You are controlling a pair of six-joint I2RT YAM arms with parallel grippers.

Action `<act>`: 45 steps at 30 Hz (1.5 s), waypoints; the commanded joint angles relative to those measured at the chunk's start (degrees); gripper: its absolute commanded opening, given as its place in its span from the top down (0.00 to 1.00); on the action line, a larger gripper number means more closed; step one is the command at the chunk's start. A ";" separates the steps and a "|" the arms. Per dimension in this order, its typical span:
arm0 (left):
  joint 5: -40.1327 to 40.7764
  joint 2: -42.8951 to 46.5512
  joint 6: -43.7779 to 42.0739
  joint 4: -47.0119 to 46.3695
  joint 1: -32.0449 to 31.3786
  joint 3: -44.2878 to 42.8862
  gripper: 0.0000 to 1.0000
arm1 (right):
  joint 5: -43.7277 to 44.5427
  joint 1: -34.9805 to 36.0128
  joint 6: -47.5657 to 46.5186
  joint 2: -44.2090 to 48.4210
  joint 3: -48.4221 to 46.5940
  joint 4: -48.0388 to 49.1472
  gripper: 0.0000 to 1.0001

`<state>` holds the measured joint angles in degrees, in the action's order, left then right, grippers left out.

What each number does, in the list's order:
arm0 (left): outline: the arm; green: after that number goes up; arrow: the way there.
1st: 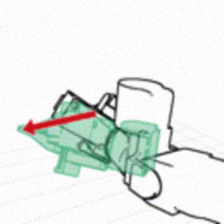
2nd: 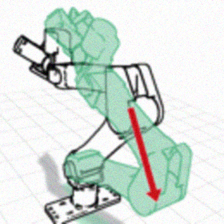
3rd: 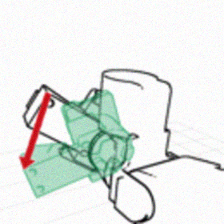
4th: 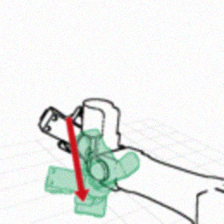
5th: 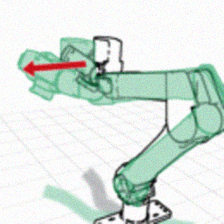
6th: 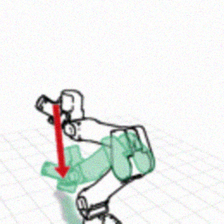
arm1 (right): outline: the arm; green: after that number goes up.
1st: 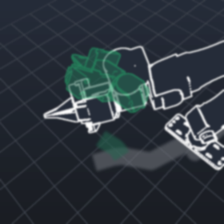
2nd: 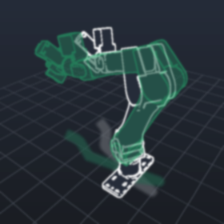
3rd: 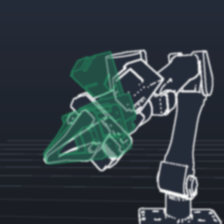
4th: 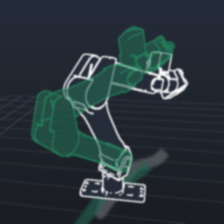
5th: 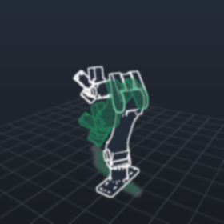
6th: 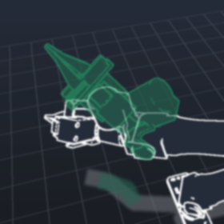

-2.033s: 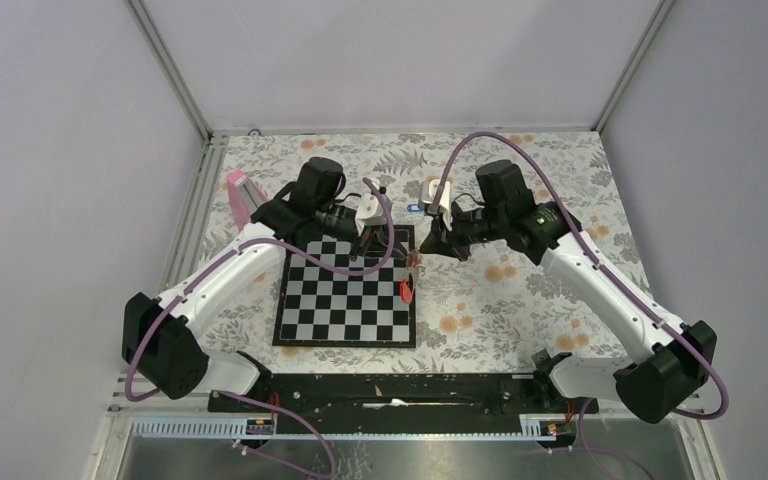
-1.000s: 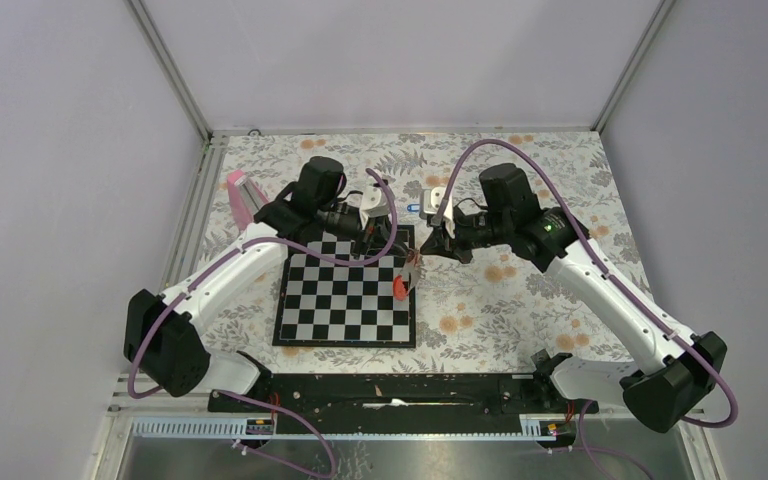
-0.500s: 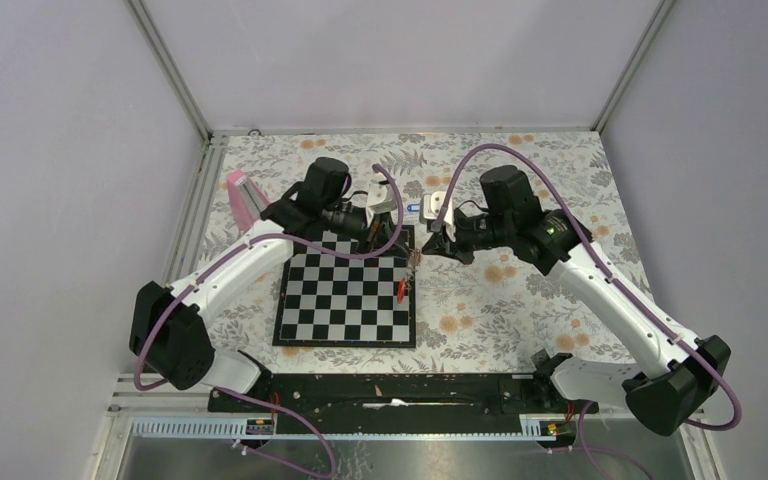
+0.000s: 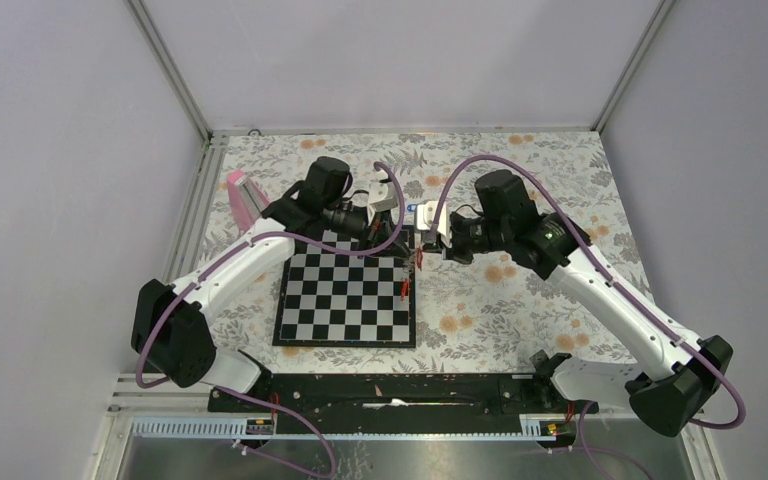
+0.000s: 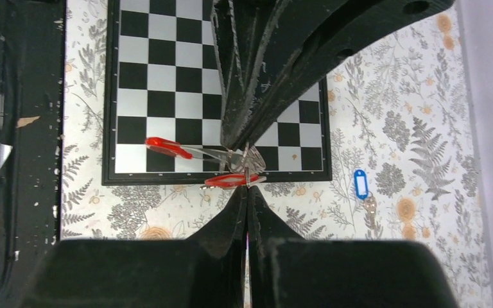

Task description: Put the keys on the keyring

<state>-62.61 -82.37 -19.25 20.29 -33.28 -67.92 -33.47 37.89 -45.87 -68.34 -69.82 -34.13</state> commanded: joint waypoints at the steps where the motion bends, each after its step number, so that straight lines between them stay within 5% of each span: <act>1: -1.02 0.54 -1.21 -0.41 -0.12 -2.62 1.00 | 3.58 0.65 -2.95 2.08 -1.17 -0.71 1.00; 45: -4.19 -1.65 3.42 0.62 -0.21 -4.15 1.00 | 8.07 5.00 -6.37 1.74 0.75 0.95 1.00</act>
<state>-64.14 -84.14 -15.22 22.46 -33.30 -69.34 -24.91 42.04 -51.46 -66.92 -69.41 -35.22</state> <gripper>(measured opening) 0.013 0.014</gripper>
